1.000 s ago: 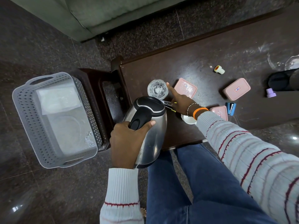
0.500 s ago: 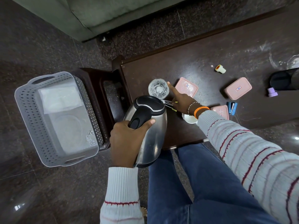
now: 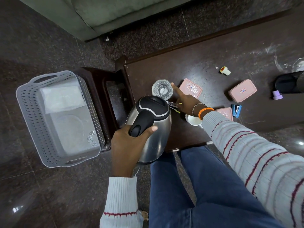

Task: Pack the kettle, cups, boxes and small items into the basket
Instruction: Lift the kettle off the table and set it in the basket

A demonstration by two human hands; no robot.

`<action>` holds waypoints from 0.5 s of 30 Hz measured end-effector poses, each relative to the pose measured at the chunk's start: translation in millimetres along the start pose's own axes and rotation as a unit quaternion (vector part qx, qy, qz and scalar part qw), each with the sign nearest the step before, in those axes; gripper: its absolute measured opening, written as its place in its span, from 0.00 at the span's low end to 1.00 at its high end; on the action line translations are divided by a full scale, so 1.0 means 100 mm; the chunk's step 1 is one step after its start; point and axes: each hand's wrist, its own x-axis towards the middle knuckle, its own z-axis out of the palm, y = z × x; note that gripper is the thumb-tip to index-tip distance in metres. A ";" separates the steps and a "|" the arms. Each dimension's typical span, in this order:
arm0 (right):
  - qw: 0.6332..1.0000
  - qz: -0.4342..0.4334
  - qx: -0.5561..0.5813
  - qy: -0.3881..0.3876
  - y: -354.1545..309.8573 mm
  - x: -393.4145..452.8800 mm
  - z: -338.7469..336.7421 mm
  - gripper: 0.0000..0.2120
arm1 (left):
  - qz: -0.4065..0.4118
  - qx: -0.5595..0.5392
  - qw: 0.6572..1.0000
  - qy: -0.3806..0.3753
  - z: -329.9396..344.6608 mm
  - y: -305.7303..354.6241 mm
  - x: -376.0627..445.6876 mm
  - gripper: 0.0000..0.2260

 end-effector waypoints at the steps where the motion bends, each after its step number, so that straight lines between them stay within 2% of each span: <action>1: 1.000 0.000 -0.001 0.001 0.00 0.01 0.00 0.39 | 0.003 0.001 1.000 0.003 -0.01 -0.03 -0.01 0.24; 6: 1.000 -0.003 -0.005 0.008 0.02 0.02 0.01 0.39 | 0.032 -0.026 0.999 0.016 -0.04 -0.14 -0.12 0.25; 15: 1.000 0.004 -0.012 0.015 -0.08 -0.03 -0.02 0.37 | 0.050 -0.083 0.994 0.042 -0.18 -0.31 -0.25 0.16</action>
